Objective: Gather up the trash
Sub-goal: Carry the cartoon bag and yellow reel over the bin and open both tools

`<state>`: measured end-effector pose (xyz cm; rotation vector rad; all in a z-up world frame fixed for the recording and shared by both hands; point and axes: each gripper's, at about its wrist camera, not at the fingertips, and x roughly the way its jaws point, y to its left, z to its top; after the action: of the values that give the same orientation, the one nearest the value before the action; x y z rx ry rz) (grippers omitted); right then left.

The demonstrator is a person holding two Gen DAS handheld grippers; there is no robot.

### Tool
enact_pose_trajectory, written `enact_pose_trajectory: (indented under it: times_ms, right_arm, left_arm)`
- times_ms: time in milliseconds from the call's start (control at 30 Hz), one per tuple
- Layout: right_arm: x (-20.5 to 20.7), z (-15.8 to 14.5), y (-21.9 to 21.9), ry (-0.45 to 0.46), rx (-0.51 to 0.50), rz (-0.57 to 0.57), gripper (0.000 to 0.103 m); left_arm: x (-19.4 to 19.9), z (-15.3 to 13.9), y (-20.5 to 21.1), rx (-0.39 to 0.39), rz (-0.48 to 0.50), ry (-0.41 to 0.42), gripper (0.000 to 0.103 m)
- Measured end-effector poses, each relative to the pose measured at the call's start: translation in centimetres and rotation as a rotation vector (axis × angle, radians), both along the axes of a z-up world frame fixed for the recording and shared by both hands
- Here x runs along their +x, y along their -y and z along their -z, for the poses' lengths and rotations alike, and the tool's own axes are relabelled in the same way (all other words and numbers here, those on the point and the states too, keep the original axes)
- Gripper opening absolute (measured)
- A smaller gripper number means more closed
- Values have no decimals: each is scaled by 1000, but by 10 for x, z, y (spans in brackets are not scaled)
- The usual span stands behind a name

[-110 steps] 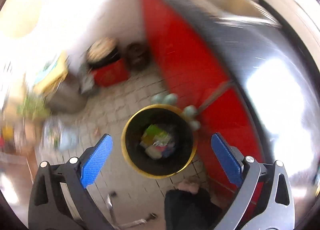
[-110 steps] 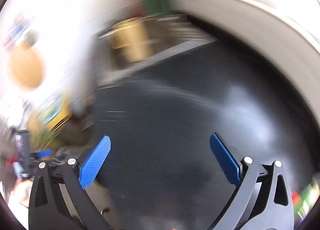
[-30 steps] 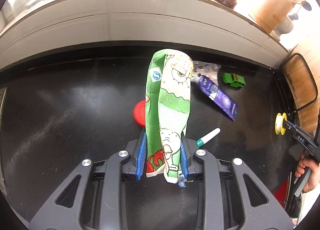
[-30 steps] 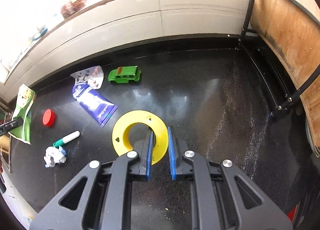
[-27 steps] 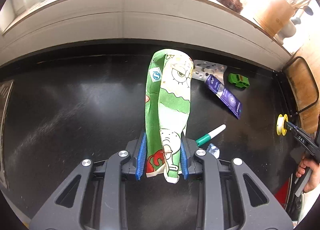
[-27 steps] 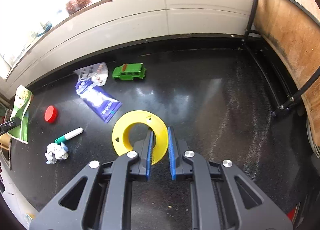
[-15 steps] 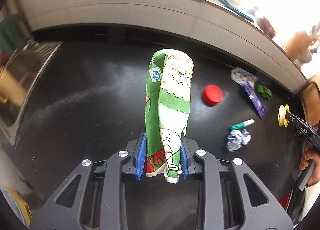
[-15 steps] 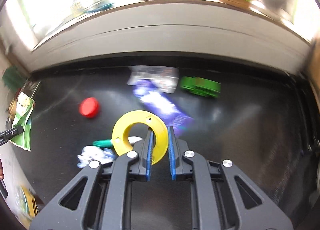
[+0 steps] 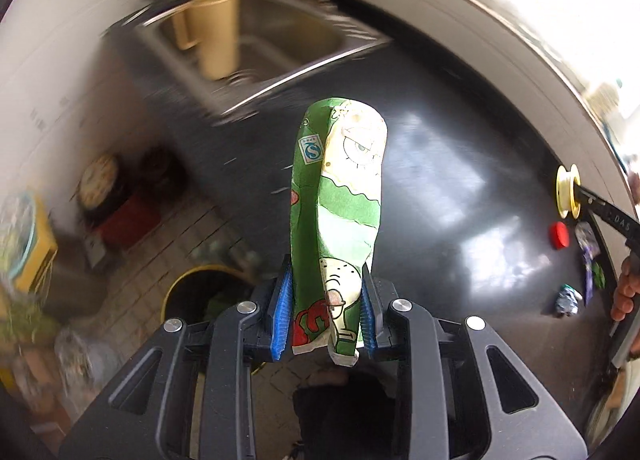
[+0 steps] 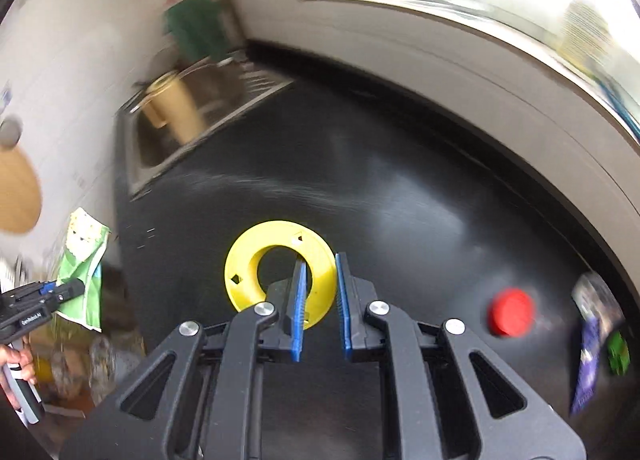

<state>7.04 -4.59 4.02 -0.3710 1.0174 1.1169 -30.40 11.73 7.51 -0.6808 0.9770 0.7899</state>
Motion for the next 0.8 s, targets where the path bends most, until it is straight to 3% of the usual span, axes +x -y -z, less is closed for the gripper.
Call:
enact_pose_trajectory:
  times_ms: [167, 400, 700, 800]
  right_arm:
    - [-86, 6, -82, -14, -20, -249, 15]
    - [-229, 51, -155, -30, -108, -595, 15]
    - [-347, 131, -193, -33, -227, -822, 15]
    - [-371, 164, -204, -10, -267, -851, 15]
  left_arm:
    - [-78, 24, -8, -50, -160, -9, 28]
    - [-153, 101, -6, -186, -338, -26, 28]
    - [-192, 200, -10, -310, -490, -8, 28]
    - [-197, 230, -12, -337, -516, 3, 28]
